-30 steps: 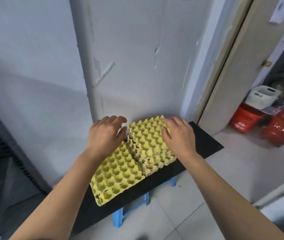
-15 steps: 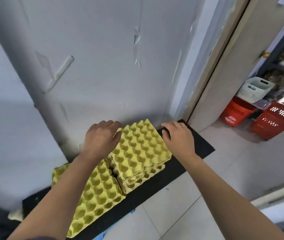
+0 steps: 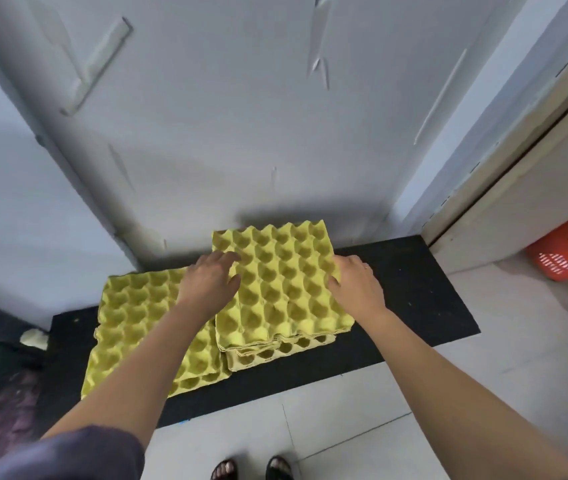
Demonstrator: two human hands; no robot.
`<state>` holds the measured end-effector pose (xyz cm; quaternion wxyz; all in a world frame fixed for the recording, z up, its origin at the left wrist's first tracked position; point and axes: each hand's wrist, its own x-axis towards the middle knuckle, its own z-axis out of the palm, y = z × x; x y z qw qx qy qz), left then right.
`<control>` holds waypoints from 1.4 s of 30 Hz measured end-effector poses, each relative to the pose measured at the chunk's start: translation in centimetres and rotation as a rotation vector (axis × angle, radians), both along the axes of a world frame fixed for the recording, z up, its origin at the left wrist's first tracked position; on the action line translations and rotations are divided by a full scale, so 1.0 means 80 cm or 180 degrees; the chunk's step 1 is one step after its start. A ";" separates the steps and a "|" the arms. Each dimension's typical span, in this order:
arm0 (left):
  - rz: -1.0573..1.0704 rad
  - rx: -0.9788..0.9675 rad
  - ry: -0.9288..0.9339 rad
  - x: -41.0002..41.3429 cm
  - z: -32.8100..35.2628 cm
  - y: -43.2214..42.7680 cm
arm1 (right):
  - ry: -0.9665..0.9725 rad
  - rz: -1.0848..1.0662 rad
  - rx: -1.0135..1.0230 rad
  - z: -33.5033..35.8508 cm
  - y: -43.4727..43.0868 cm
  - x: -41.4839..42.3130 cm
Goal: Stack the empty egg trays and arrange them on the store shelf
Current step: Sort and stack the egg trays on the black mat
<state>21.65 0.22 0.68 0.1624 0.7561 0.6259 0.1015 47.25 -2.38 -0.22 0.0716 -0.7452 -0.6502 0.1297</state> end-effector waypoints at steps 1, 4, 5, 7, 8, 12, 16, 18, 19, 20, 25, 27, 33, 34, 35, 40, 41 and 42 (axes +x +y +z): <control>0.0038 -0.0176 0.0105 0.004 -0.014 0.003 | 0.0043 0.0014 -0.0159 -0.014 0.005 0.005; 0.0350 -0.0756 0.0228 0.010 -0.053 0.015 | 0.0181 -0.0130 -0.0562 -0.051 0.018 0.017; 0.0586 -0.0973 0.0118 0.010 -0.065 0.018 | 0.0235 -0.0242 -0.0671 -0.061 0.020 0.020; 0.1145 -0.1431 -0.0233 0.010 -0.092 0.024 | 0.0349 -0.0519 -0.0874 -0.080 0.029 0.024; 0.1344 -0.1591 -0.0372 0.009 -0.106 0.027 | 0.0423 -0.0654 -0.0963 -0.089 0.035 0.025; 0.1618 -0.1734 -0.0699 0.017 -0.141 0.034 | 0.0979 -0.1325 -0.1165 -0.117 0.055 0.026; 0.2176 -0.1603 -0.0989 0.024 -0.146 0.041 | 0.0856 -0.1628 -0.1014 -0.128 0.061 0.025; 0.2298 -0.1552 -0.0904 0.024 -0.145 0.042 | 0.0657 -0.1596 -0.0887 -0.126 0.060 0.024; 0.2306 -0.1494 -0.0863 0.024 -0.143 0.042 | 0.0592 -0.1577 -0.0826 -0.124 0.057 0.024; 0.2284 -0.1441 -0.0815 0.024 -0.143 0.041 | 0.0547 -0.1574 -0.0755 -0.122 0.055 0.023; 0.2257 -0.1153 -0.0885 0.022 -0.136 0.031 | 0.0721 -0.1626 -0.0392 -0.110 0.048 0.023; 0.2294 -0.1127 -0.1137 0.021 -0.136 0.031 | 0.0889 -0.1638 -0.0304 -0.106 0.049 0.020; 0.2341 -0.1220 -0.1624 0.019 -0.122 0.027 | 0.1129 -0.1640 -0.0190 -0.093 0.046 0.016; 0.2325 -0.1191 -0.1683 0.020 -0.117 0.025 | 0.1141 -0.1647 -0.0161 -0.088 0.045 0.015; 0.2303 -0.1138 -0.1723 0.020 -0.111 0.024 | 0.1155 -0.1647 -0.0131 -0.084 0.044 0.013; 0.2188 -0.0872 -0.1920 0.010 -0.055 0.026 | 0.1308 -0.1531 0.0078 -0.034 0.040 -0.002; 0.2148 -0.0833 -0.1950 0.005 -0.042 0.028 | 0.1329 -0.1478 0.0145 -0.020 0.040 -0.005; 0.2083 -0.0777 -0.1975 -0.001 -0.030 0.029 | 0.1338 -0.1409 0.0220 -0.006 0.040 -0.009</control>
